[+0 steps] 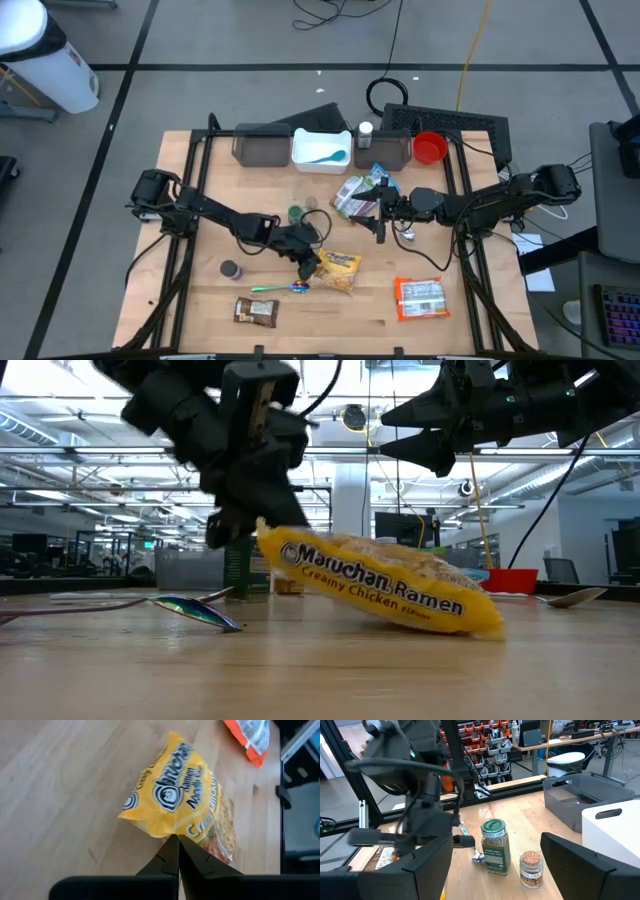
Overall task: Pick & Place Food Item
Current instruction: Put the yellow noodle pack into the left black bin
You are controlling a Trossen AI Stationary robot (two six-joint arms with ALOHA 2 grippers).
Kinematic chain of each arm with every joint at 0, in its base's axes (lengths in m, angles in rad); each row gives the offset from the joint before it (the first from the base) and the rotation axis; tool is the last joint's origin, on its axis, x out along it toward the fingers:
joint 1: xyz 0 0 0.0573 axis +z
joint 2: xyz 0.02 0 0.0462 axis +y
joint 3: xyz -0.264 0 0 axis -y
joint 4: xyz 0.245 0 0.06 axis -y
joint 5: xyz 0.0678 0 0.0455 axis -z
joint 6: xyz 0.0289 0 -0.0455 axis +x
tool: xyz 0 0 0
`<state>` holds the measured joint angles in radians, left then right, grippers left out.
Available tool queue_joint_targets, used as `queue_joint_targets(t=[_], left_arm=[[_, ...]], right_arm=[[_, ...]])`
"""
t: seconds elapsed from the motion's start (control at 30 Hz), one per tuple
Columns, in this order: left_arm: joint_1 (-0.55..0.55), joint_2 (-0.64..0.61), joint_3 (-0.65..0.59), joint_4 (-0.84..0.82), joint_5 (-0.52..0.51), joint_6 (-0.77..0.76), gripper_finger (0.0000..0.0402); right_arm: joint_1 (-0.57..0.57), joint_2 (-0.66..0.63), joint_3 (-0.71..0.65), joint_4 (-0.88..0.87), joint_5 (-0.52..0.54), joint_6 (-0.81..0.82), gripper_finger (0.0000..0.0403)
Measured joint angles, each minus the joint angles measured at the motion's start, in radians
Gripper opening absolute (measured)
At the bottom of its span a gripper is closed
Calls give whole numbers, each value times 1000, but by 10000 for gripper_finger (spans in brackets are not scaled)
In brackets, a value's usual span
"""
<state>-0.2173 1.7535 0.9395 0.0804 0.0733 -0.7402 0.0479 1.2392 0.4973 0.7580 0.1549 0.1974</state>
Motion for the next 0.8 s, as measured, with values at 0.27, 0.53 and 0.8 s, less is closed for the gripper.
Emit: queue_joint_targets(t=[0.27, 0.53, 0.8], left_arm=[[9, 0, 197, -395, -73, 199, 2], [27, 0, 411, -733, -121, 389, 1], [27, 0, 526, -828, -127, 624, 1]], right_arm=[[0, 0, 0, 0, 0, 0, 293], [0, 0, 0, -1, 0, -3, 293], [0, 0, 0, -7, -7, -59, 293]])
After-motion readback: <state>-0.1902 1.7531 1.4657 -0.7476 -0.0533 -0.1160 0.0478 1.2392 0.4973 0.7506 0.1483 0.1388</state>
